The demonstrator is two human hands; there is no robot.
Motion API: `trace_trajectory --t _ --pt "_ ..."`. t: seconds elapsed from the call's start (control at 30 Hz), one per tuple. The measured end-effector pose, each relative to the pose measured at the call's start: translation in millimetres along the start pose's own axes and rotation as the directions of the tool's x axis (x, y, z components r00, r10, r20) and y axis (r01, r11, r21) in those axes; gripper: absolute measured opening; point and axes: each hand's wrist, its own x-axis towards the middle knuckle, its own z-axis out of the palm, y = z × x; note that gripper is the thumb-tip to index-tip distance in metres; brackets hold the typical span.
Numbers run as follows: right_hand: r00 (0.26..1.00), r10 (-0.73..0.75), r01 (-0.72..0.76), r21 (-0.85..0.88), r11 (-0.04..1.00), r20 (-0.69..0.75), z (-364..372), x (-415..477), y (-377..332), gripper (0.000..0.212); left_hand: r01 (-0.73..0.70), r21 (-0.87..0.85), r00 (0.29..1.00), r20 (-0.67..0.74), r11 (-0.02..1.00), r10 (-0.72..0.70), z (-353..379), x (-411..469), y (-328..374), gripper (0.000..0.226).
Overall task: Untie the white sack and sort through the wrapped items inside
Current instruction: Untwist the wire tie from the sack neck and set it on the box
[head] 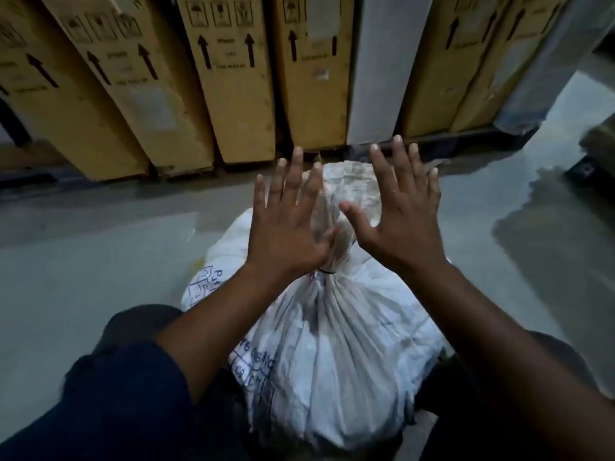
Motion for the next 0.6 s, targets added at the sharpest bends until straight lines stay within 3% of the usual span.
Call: trace_trajectory --t 0.2,0.37,0.5,0.6 --pt "0.974 0.093 -0.11 0.073 0.991 0.208 67 42 40 0.087 -0.03 -0.071 0.987 0.153 0.997 0.04 70 22 -22 0.094" --pt "0.863 0.044 -0.185 0.232 0.955 0.504 97 30 39 0.087 0.023 -0.271 0.993 0.122 0.962 0.011 72 38 -30 0.081" --pt "0.798 -0.116 -0.069 0.281 0.957 0.592 94 10 16 0.083 0.114 -0.405 0.993 0.058 0.907 -0.099 58 43 -45 0.071" --pt "0.747 -0.26 0.172 0.199 0.965 0.612 99 -16 -2 0.077 0.113 -0.389 0.994 0.036 0.914 -0.108 52 44 -44 0.066"
